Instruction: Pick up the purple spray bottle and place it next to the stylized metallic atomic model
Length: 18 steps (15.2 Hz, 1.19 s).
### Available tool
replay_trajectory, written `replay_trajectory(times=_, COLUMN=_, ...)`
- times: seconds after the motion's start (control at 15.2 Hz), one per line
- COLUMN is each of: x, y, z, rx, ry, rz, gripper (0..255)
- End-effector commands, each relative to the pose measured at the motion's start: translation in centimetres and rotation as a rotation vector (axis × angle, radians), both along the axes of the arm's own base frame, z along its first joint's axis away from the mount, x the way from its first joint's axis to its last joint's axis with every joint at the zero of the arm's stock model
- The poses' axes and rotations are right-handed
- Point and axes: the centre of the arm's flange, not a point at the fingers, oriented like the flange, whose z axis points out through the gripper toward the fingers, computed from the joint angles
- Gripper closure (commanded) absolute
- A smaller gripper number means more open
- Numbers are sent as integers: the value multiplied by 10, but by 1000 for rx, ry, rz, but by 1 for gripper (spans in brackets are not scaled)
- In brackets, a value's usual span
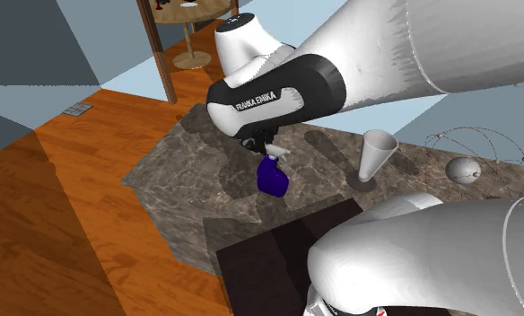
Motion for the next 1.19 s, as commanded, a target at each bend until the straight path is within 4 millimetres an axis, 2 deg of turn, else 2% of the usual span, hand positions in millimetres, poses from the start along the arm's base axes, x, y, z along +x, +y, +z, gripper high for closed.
replay_trajectory(times=0.0, x=0, y=0, z=10, rx=0, ry=1, rz=0, gripper=255)
replay_trajectory(times=1.12, x=0, y=0, z=100, rx=0, ry=1, rz=0, gripper=255)
